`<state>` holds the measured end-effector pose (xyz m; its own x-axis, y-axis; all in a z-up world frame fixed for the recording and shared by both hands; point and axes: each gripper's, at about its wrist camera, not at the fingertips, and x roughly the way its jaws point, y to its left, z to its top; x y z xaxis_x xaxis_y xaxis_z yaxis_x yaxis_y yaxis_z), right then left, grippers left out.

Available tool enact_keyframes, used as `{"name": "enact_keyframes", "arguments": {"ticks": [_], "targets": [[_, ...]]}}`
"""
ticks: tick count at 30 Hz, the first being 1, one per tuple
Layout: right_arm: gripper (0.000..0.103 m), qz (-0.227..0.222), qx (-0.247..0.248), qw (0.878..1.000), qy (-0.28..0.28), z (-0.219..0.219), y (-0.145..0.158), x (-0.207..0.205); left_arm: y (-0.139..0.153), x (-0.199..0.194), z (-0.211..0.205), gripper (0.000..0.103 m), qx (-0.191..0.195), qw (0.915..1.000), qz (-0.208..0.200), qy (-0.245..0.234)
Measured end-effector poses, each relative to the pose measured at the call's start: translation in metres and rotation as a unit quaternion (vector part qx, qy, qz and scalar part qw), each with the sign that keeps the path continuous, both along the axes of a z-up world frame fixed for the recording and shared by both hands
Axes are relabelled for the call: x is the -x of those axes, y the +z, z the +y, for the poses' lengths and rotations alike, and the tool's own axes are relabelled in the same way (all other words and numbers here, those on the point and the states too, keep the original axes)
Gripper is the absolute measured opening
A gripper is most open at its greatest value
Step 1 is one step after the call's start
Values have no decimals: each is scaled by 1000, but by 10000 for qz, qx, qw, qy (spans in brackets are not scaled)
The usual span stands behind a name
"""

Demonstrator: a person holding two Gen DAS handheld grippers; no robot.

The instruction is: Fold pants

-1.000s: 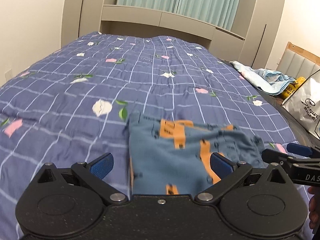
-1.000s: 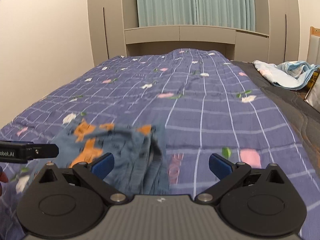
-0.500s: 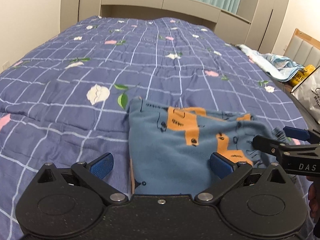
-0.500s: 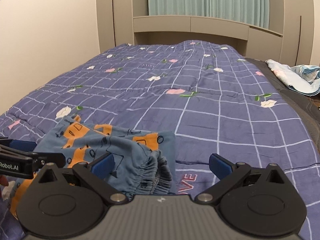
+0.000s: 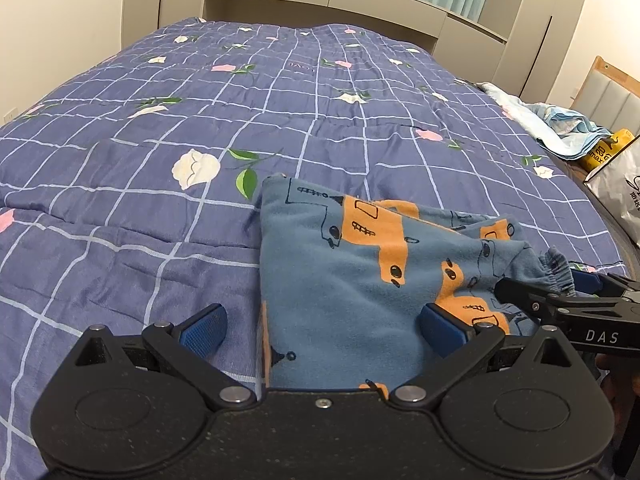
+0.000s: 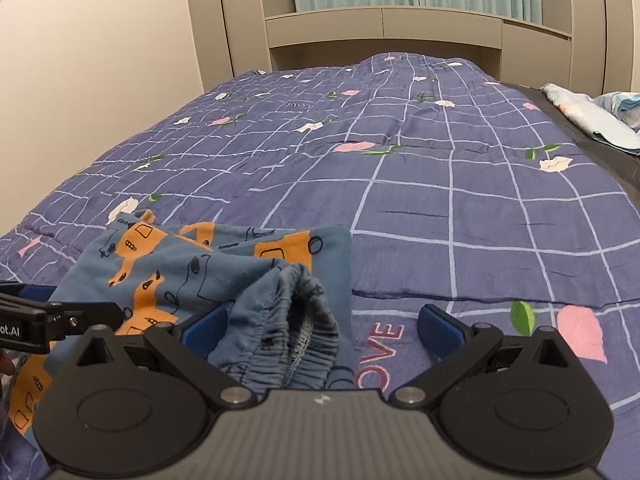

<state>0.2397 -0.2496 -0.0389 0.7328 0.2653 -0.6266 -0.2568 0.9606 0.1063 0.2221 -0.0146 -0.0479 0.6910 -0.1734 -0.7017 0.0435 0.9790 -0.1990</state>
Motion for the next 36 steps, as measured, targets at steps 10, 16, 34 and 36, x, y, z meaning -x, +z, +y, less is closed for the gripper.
{"name": "enact_keyframes", "arguments": {"ticks": [10, 16, 34, 36], "targets": [[103, -62, -81, 9999, 8, -2, -3, 1, -1, 0, 0, 103, 1, 10000, 5, 11], [103, -72, -83, 9999, 11, -3, -3, 2, -1, -1, 1, 103, 22, 10000, 26, 18], [76, -20, -846, 9957, 384, -13, 5, 12, 5, 5, 16, 102, 216, 9997, 51, 51], [76, 14, -921, 9950, 394, -15, 4, 12, 3, 10, 23, 102, 305, 9995, 11, 52]]}}
